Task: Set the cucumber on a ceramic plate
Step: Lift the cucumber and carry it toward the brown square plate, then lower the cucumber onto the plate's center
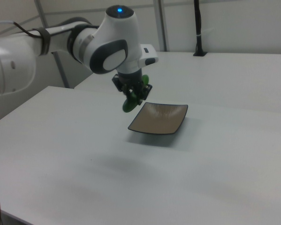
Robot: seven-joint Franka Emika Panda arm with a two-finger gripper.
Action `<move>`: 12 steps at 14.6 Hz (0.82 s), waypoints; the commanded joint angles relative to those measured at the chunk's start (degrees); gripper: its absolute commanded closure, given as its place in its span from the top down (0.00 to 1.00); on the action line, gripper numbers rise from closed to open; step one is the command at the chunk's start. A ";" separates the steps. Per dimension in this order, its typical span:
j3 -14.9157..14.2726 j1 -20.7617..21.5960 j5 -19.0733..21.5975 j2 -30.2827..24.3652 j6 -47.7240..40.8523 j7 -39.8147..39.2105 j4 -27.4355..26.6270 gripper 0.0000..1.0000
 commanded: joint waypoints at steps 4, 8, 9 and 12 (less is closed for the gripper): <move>-0.50 4.16 0.81 8.66 19.82 1.04 2.14 0.21; -0.42 5.13 0.64 14.98 28.62 0.96 4.16 0.21; -0.42 5.13 0.38 16.48 29.86 0.87 4.94 0.21; -0.24 5.74 0.29 20.26 34.25 0.43 6.18 0.21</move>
